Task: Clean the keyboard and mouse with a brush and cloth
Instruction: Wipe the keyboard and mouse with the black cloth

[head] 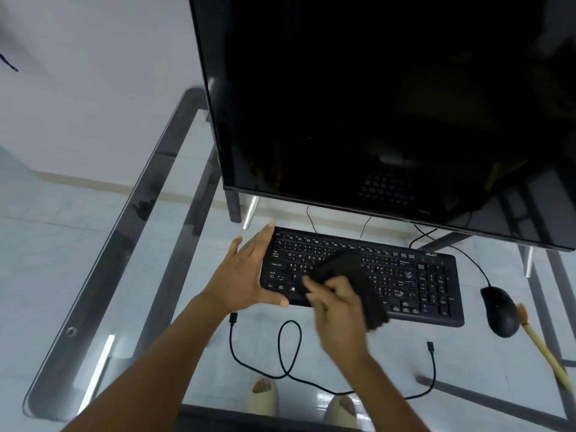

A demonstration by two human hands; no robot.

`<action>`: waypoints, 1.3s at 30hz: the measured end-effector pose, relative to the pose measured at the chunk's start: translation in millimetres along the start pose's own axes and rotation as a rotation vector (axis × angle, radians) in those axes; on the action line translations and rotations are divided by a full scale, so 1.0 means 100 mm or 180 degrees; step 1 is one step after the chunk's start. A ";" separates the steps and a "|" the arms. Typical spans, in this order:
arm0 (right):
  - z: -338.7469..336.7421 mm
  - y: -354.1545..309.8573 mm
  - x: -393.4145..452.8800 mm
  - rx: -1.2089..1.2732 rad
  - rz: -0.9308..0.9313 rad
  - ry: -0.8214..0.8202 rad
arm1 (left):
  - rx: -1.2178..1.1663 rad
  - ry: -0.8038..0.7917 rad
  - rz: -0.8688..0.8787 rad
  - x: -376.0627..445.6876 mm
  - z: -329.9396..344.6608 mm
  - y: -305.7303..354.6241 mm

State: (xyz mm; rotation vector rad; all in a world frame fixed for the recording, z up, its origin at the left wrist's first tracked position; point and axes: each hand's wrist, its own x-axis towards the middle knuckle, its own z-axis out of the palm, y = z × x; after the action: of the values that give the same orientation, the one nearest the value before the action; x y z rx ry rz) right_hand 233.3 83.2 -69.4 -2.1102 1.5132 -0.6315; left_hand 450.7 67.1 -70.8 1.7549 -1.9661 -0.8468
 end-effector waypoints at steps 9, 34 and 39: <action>-0.18 0.13 0.05 -0.0004 0.0021 -0.0183 | 0.0123 -0.0132 0.0035 0.02 -0.03 -0.01; -0.34 0.04 0.03 -0.0283 0.0755 -0.0146 | 0.0214 -0.0227 0.0013 0.04 -0.03 0.04; -0.48 0.24 -0.05 -0.0392 0.1053 0.0362 | 0.0196 -0.0198 0.0029 0.03 -0.03 0.03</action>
State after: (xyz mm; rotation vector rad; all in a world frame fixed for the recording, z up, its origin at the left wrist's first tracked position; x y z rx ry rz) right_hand 185.1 76.1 -46.2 -1.8723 1.9546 -0.5555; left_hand 449.9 64.1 -66.6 1.7725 -2.0590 -0.8562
